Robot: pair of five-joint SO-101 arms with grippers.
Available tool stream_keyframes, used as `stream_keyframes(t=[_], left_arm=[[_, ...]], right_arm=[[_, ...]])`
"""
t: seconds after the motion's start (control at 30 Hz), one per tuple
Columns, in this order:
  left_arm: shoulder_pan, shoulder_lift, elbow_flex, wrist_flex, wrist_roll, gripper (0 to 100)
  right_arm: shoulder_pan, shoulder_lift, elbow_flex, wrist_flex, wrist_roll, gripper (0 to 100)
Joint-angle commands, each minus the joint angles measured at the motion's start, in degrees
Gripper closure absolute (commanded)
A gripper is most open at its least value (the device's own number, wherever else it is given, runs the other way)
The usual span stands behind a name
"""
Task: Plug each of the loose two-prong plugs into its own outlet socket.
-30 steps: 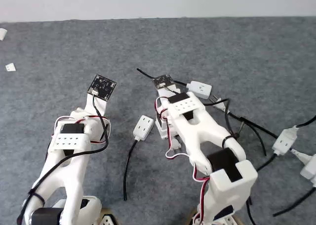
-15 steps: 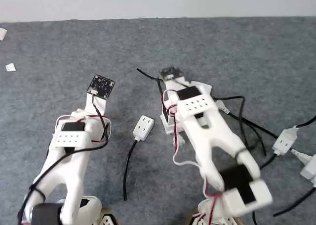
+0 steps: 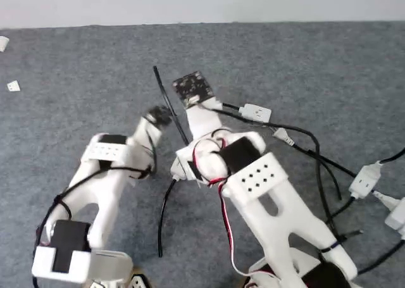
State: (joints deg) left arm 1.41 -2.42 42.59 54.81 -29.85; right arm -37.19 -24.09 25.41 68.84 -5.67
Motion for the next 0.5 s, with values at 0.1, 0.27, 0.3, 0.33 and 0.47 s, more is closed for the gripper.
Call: stream_keyframes(t=[0.1,0.27,0.3,0.33,0.47], left_arm=[[1.93,-1.32,-0.92,0.00,-1.14,99],[1.93,0.53,-2.42,1.67,-2.29,99],[1.93,-0.09,-1.71,1.67,-3.78,99],[2.20,-1.23,-0.40,1.67,-5.19,99],[3.16,-9.76,7.87,-2.11,-8.53,99]], right_arm=[[-3.56,-2.42,0.44,-1.80,-3.43,99.1],[-3.47,-1.71,0.70,-2.95,-3.52,99.1],[-3.38,-1.71,1.14,-3.65,-3.52,99.1],[-3.38,-1.71,1.58,-4.53,-3.60,99.1],[-3.38,-1.71,3.34,-6.64,-3.78,99.1]])
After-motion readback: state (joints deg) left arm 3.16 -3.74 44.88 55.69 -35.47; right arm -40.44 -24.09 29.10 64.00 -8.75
